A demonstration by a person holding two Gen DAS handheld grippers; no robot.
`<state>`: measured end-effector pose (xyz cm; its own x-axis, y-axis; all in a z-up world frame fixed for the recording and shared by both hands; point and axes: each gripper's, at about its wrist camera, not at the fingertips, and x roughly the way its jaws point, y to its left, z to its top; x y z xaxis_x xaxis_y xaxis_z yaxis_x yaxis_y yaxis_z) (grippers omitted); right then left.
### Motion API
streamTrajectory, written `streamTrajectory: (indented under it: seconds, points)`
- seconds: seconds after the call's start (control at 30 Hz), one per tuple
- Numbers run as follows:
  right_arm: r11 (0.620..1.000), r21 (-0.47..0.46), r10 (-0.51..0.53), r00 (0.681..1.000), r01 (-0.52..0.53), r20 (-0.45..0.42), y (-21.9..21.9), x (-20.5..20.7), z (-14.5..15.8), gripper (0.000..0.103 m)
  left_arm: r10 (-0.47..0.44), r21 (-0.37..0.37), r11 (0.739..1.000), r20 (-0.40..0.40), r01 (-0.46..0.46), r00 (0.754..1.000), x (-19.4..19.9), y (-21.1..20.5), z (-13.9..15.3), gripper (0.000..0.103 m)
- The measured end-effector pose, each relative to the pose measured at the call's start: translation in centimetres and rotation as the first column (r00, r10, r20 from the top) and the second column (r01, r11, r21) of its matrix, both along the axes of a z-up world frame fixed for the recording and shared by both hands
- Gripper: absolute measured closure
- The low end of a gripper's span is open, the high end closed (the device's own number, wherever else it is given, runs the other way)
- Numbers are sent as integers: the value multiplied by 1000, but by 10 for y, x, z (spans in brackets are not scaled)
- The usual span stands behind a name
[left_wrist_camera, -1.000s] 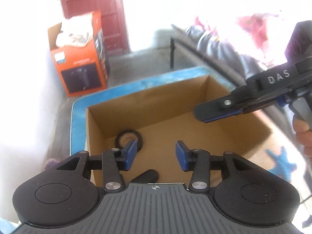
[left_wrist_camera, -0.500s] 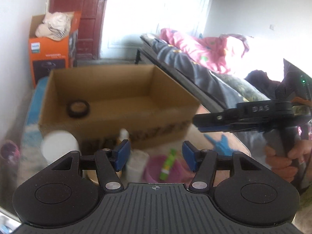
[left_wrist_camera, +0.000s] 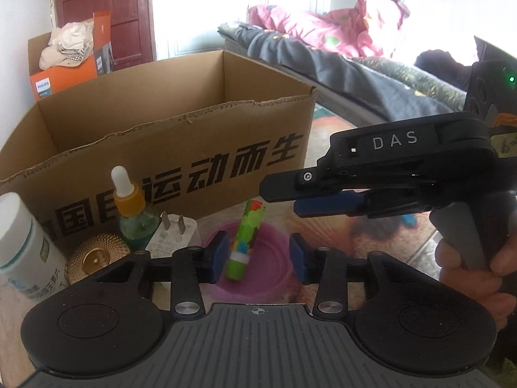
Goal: Organize rigid objects
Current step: 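Lower the right tool into the pink cup and close on the green glue stick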
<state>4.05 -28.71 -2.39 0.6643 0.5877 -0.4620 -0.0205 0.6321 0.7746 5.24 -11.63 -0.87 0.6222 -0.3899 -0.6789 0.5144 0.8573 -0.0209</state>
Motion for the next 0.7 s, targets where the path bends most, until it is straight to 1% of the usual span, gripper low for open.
streamTrajectory:
  seconds: [0.07, 0.17, 0.33, 0.37, 0.4, 0.47, 0.53, 0.63, 0.67, 0.7]
  points:
    - [1000, 4, 2, 1000, -2, -4, 0, 4, -4, 52, 3, 24, 1000, 4, -3, 1000, 3, -3, -5, 70]
    - [1000, 15, 11, 1000, -11, -14, 2, 10, -11, 52, 6, 58, 998, -3, -6, 1000, 7, -8, -11, 74]
    - [999, 29, 33, 999, -33, -16, 9, 16, -20, 53, 3, 84, 996, -22, -1, 1000, 8, -10, -18, 77]
    - [999, 30, 37, 999, -36, -16, 10, 16, -22, 55, 5, 87, 996, -26, -3, 1000, 9, -11, -19, 77]
    - [999, 30, 41, 999, -40, -17, 11, 18, -23, 59, 8, 90, 996, -29, -6, 1000, 10, -11, -20, 77]
    - [998, 34, 47, 999, -47, -17, 13, 20, -25, 61, 11, 88, 996, -31, -8, 999, 12, -10, -20, 78]
    - [998, 28, 52, 999, -51, -12, 15, 21, -26, 65, 10, 87, 996, -30, -7, 1000, 12, -12, -20, 79]
    - [998, 17, 54, 999, -54, 1, 17, 20, -24, 76, 6, 97, 995, -18, -5, 1000, 13, -17, -20, 81]
    - [998, 12, 54, 999, -54, 6, 17, 20, -23, 79, 4, 99, 995, -15, -3, 1000, 12, -17, -20, 84]
    - [998, 5, 55, 998, -55, 12, 17, 19, -21, 81, 4, 101, 995, -11, -2, 1000, 11, -18, -20, 85]
